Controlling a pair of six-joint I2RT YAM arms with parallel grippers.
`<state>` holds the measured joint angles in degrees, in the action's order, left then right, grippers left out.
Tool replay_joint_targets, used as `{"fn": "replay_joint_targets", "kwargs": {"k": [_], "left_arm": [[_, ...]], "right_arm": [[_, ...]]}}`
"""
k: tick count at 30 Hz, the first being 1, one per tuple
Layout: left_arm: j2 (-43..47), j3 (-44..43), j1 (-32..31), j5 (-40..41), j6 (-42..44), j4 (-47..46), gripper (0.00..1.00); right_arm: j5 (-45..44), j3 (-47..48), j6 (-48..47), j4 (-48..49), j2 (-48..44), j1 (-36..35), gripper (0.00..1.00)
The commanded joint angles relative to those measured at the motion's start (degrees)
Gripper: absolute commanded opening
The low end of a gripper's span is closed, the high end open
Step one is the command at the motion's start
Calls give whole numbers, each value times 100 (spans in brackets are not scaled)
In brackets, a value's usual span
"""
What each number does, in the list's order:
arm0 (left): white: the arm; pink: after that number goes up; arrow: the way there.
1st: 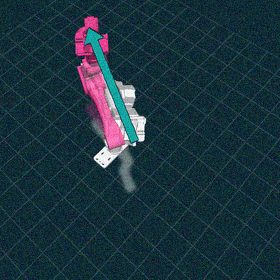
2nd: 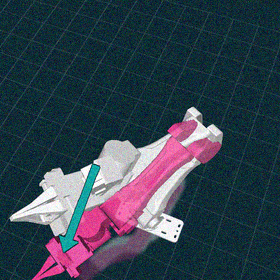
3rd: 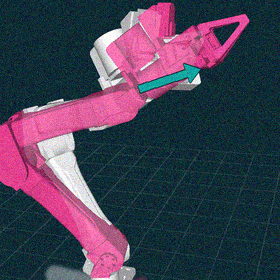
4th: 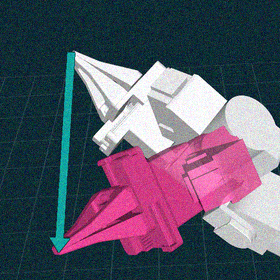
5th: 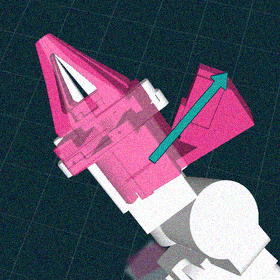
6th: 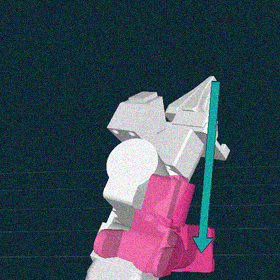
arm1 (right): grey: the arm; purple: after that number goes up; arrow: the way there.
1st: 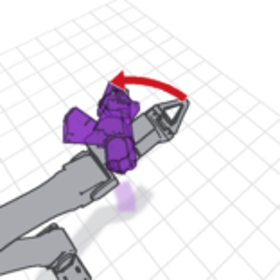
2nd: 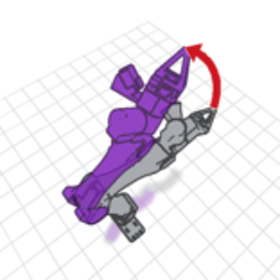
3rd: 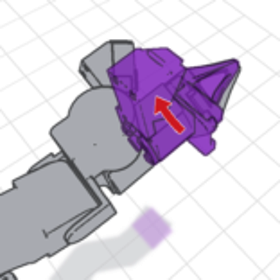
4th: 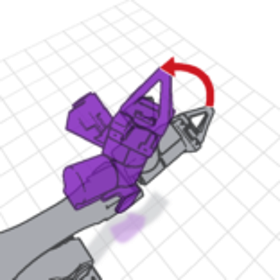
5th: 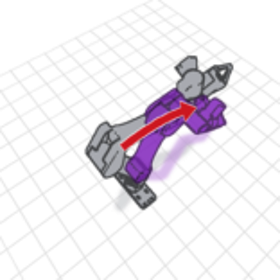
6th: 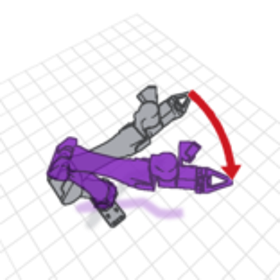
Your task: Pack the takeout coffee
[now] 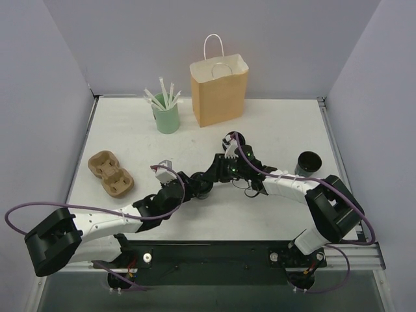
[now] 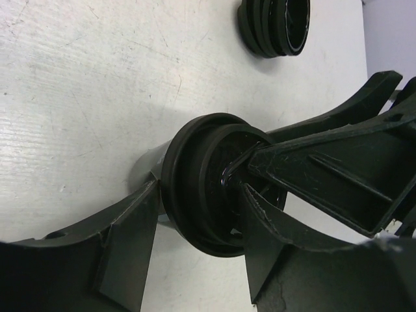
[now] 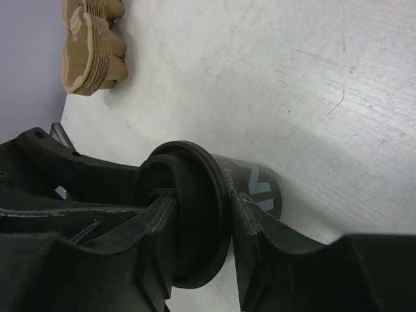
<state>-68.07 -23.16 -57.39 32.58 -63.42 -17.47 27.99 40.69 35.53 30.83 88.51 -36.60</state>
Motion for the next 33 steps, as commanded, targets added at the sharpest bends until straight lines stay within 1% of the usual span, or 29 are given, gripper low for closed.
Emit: {"fn": "replay_joint_targets", "kwargs": {"k": [1,8,9,13,16,19,21,22,23,25,29,33], "left_arm": [[189,-75,-89,-1403,655,1202,62],[681,-259,368,-1868,1102,1695,69],[725,-251,542,-2130,1164,1686,69],[874,-268,930,-2650,1454,1738,70],[875,-312,1150,-2896,1727,1976,70],[953,-260,1404,-3186,1780,1863,70],[1032,-207,1528,-3257,1780,1835,70],[1103,-198,1642,-3258,1798,1653,69],[1121,-189,1695,-3432,1789,1660,69],[1156,-181,1879,-3521,1789,1625,68],[1130,-128,1959,-3863,1780,1309,67],[998,-119,1994,-4013,1798,966,67]], "right_arm": [[-549,-44,-310,-1035,299,-40,9],[-584,53,-380,-1149,281,-40,8],[-575,88,-397,-1167,290,-49,8],[-558,150,-459,-1202,307,-40,8],[-470,203,-494,-1202,325,-31,8],[-443,229,-529,-1193,334,-32,8],[-426,229,-564,-1184,325,-31,8],[-400,229,-573,-1176,325,-23,8],[-391,238,-582,-1184,316,-23,8],[-373,238,-600,-1176,307,-23,8],[-277,220,-635,-1106,255,-31,8],[-224,247,-679,-1079,263,-31,8]]}}
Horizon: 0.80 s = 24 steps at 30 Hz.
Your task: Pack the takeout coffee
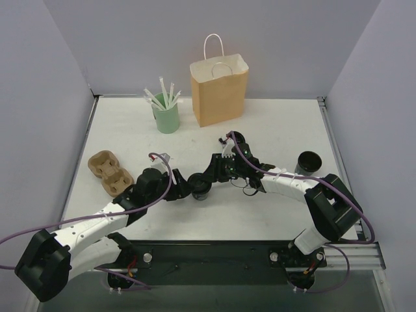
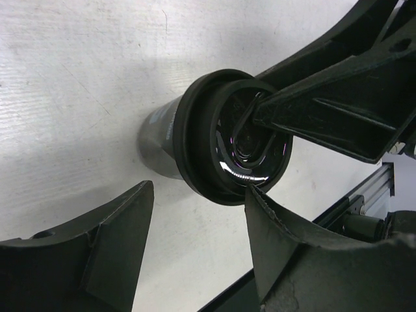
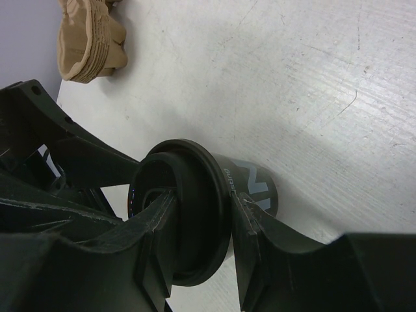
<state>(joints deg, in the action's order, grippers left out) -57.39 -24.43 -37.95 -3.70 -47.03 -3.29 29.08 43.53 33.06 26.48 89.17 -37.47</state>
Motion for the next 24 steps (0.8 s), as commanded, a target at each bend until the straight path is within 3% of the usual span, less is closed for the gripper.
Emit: {"fn": "replay_joint_targets", "kwargs": {"k": [1,24], "left_arm": [[-106,8,69,-403,159,-505,68],[-976,140,289,-315,-324,-1665,62]], "right_arm": [[-324,-29,-441,-653,189,65,8],[-104,-11,-485,-539,259,65,8]]}}
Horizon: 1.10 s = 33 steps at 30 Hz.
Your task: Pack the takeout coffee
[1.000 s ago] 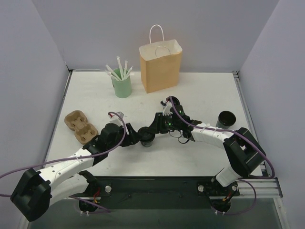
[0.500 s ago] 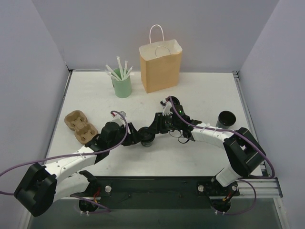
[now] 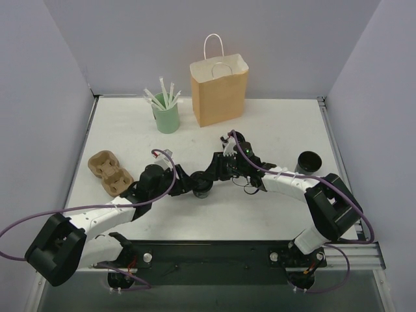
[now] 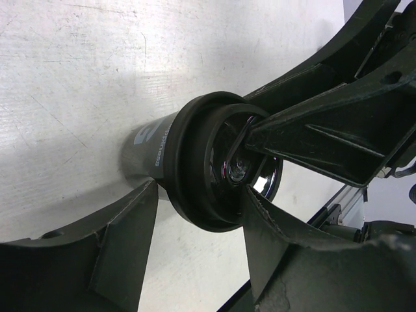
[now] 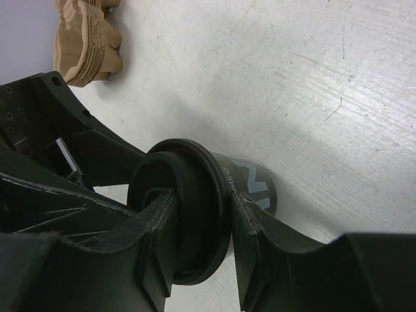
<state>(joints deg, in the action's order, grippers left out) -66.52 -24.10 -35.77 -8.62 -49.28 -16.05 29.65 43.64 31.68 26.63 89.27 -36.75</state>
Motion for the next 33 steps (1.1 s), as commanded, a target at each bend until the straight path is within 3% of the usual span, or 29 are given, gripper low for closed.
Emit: {"fn": "replay_joint_targets", "kwargs": {"k": [1,8,22,25,33], "left_arm": [[-80,124,87,133,-117,-451,62],[-89,63,131,-16,-310,-776,66],[-546,46,158,-113,-434,-1084,66],[-581,28,158,-122,-390,-1075,57],[-318,344,140,150,-363,-830,55]], "right_arm": [[-152,-13,-356,-545,257,-7,8],[-135,-13,-329,-528,275,-7,8],[-73,-4,-338,-528,275,-7,8],[-82,4,-338,-554,266,-7,8],[-56,136,-294,-598,275,-7,13]]}}
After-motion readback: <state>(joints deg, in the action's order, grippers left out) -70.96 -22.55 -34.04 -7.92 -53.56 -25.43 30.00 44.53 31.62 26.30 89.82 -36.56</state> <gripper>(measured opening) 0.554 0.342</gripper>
